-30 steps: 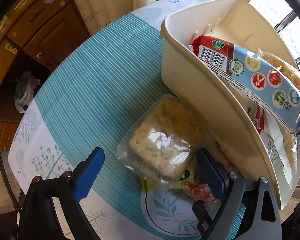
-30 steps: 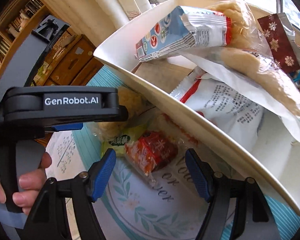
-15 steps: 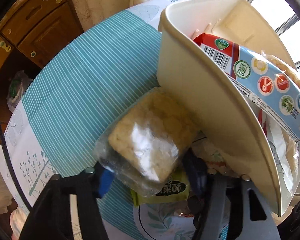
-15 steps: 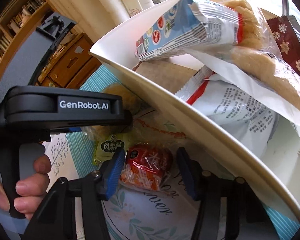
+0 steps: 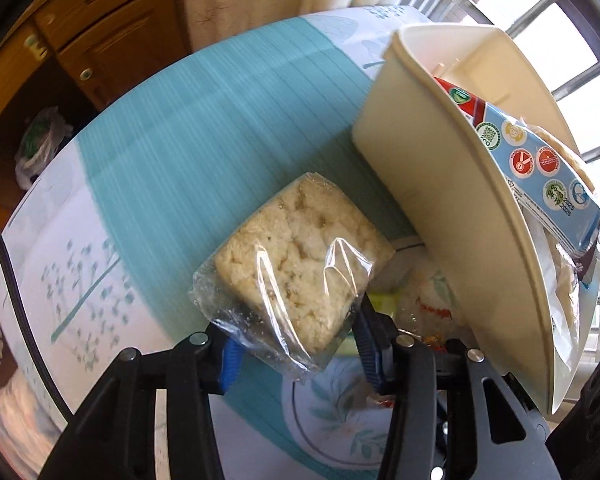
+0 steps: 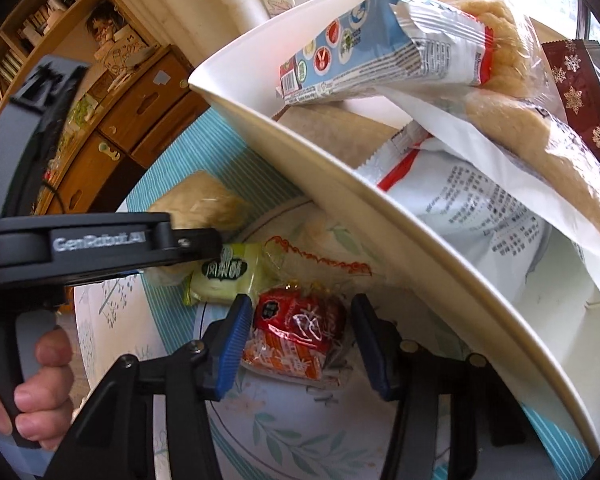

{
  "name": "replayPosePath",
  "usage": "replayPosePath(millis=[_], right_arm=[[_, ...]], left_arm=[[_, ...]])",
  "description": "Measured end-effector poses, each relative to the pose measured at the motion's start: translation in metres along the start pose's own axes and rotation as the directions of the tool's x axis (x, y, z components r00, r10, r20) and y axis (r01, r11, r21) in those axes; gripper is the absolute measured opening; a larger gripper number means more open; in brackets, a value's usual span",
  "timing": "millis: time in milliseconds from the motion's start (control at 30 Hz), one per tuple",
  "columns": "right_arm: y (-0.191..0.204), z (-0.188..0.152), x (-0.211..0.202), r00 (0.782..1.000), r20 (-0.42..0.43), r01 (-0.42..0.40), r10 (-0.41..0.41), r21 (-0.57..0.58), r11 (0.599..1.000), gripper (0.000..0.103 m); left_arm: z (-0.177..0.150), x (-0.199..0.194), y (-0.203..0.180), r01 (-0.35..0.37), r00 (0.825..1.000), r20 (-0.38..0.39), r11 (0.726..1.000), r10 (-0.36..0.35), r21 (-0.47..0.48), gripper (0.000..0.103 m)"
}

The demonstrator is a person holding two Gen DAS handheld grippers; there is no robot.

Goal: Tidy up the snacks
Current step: 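Close the left gripper on the cake bag while the right grasps the red candy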

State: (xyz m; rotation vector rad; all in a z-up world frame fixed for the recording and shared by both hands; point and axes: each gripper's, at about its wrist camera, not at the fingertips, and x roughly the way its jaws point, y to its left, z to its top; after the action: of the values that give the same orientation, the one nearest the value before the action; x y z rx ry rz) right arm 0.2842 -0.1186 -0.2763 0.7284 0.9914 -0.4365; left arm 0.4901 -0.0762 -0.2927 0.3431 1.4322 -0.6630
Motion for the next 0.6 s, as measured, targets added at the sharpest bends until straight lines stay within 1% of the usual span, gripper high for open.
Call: replayPosePath(millis=[133,367,400,433,500,567,600], right_arm=[[0.002,-0.004,-0.005,1.000,-0.029,-0.005,0.004,-0.021,1.000,0.051],[0.009,-0.012,-0.029,0.998,-0.050,-0.038,0.032,-0.108,0.993,0.050],[0.010,-0.014,-0.033,0.998,-0.054,-0.045,0.039,-0.122,0.991,0.048],[0.011,-0.016,-0.038,0.997,-0.056,-0.059,0.052,-0.135,0.989,0.034],[0.014,-0.021,-0.044,0.996,-0.073,-0.065,0.053,-0.171,0.983,0.031],[0.013,-0.028,-0.051,0.994,-0.088,-0.079,0.063,-0.188,0.979,0.030],[0.014,-0.031,-0.053,0.993,-0.095,-0.083,0.065,-0.197,0.977,0.030]], left_arm=[[-0.017,-0.011,0.016,-0.006,1.000,0.003,0.998,0.006,-0.056,0.046],[-0.060,-0.043,0.039,-0.017,0.999,0.024,0.987,0.021,-0.162,0.046],[-0.065,-0.047,0.041,-0.019,0.999,0.028,0.985,0.024,-0.172,0.046],[-0.073,-0.053,0.042,-0.020,0.999,0.033,0.982,0.027,-0.186,0.046],[-0.090,-0.067,0.045,-0.016,0.998,0.051,0.977,0.028,-0.213,0.046],[-0.106,-0.080,0.046,-0.015,0.997,0.067,0.971,0.032,-0.237,0.046],[-0.115,-0.087,0.038,-0.016,0.997,0.074,0.969,0.035,-0.246,0.046]])
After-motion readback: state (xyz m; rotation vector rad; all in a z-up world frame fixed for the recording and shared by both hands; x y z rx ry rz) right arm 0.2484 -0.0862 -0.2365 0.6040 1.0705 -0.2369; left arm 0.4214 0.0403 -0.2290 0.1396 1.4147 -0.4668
